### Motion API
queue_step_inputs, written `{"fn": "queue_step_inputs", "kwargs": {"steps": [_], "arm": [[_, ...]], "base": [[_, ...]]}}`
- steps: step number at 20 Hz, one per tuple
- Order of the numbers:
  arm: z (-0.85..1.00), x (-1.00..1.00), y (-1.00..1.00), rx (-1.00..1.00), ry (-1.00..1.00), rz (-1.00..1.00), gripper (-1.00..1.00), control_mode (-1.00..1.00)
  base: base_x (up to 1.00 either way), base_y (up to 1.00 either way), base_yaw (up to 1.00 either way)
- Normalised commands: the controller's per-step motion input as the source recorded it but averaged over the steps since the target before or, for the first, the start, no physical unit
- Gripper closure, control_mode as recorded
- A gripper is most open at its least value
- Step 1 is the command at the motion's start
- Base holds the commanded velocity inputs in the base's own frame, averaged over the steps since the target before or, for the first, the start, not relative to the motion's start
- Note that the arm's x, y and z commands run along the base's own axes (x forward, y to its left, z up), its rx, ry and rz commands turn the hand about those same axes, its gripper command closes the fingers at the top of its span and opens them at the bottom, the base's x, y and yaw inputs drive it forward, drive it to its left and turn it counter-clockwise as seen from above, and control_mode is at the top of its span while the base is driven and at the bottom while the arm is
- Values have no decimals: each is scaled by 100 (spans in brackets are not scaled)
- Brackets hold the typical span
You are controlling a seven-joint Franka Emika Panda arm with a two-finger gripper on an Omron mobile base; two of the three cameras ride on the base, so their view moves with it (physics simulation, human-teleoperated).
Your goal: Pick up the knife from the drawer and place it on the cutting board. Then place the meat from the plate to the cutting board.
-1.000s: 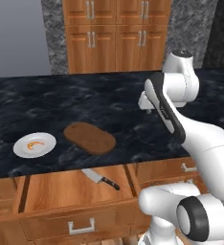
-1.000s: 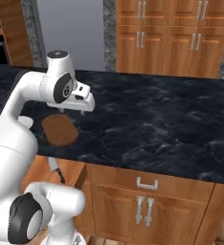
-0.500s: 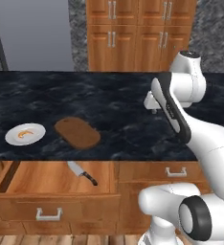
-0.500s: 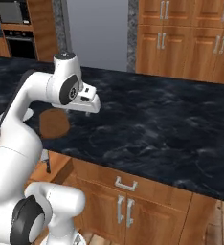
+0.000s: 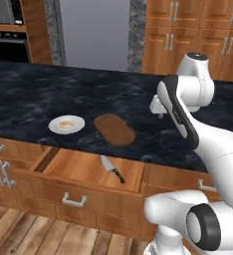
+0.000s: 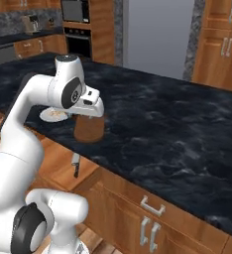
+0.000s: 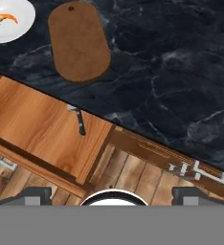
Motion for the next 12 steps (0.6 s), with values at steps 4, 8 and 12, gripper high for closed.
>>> {"fn": "queue_step_inputs", "kwargs": {"steps": [4,8,12], "arm": [[0,0,0,0,0,0,-100,100],[0,0,0,0,0,0,-100,100],[0,0,0,0,0,0,-100,100]], "base": [[16,-18,50],[9,-41,50],[17,-68,52]]}}
